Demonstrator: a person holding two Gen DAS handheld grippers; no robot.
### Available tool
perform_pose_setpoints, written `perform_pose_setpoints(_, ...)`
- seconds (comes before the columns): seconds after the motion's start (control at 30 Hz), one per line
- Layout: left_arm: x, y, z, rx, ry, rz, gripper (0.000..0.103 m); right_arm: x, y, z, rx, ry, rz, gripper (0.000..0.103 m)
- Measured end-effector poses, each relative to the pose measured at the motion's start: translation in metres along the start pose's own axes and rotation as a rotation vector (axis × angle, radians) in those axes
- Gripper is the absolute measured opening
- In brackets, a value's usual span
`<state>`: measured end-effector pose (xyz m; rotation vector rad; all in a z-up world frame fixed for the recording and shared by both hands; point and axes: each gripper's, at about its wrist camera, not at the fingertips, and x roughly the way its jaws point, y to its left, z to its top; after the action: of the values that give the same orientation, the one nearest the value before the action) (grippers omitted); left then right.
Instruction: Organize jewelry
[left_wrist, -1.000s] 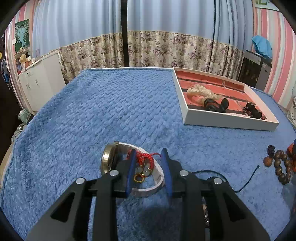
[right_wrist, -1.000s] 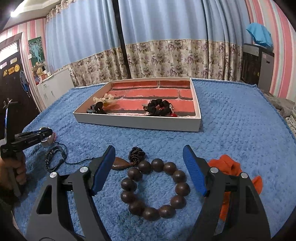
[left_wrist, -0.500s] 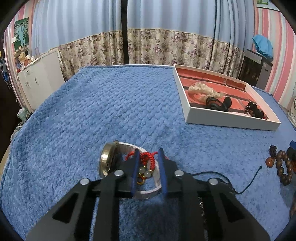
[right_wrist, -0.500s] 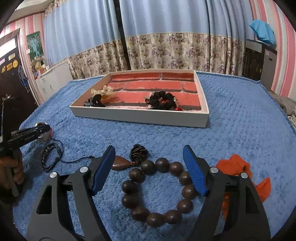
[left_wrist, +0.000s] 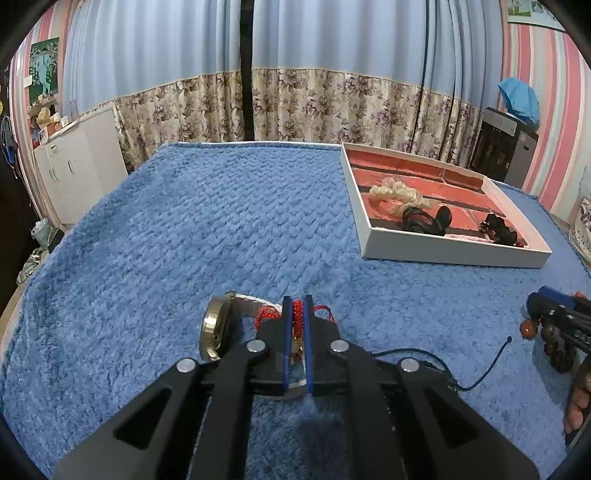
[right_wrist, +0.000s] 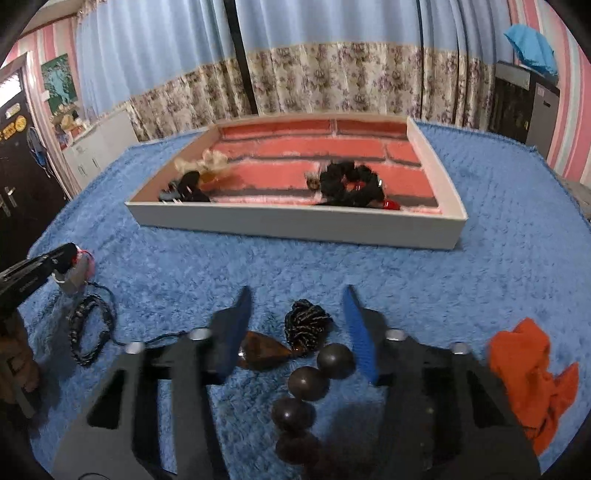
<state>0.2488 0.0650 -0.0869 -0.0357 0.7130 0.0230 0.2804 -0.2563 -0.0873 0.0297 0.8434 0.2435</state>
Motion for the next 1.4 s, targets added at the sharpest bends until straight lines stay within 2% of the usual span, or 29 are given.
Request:
perform_pose_setpoints(0.07,0.001,-0.001,-0.001,-0.001,0.002,-0.002,0.006,0.009,-0.002,0.002,0.008,0.040,-0.003,0.025)
perform_pose_setpoints(0.27,0.004,-0.001,-0.001,-0.008,0.000,-0.009,0.005,0.008,0.000,-0.001,-0.001,0.028,0.002,0.022)
perform_pose_setpoints(0.5,-0.008,0.001,0.001,-0.005,-0.019,-0.017,0.005,-0.017,0.000,-0.001,0.006,-0.068,0.003,0.021)
perform_pose_setpoints(0.77,-0.035,0.000,0.016,0.014,-0.080,-0.022,0.005,-0.071,-0.006,0.021,-0.015,-0.220,0.007,0.021)
perform_pose_setpoints(1.07,-0.062,-0.016,0.051,0.061,-0.180,-0.056,0.005,-0.113,-0.016,0.050,-0.036,-0.345,-0.001,0.021)
perform_pose_setpoints(1.23,-0.065,-0.040,0.074,0.108,-0.234,-0.072,0.005,-0.125,-0.020,0.071,-0.026,-0.401,0.010,0.021)
perform_pose_setpoints(1.4,-0.068,-0.065,0.110,0.105,-0.295,-0.121,0.005,-0.135,-0.018,0.099,-0.036,-0.454,0.021,0.021)
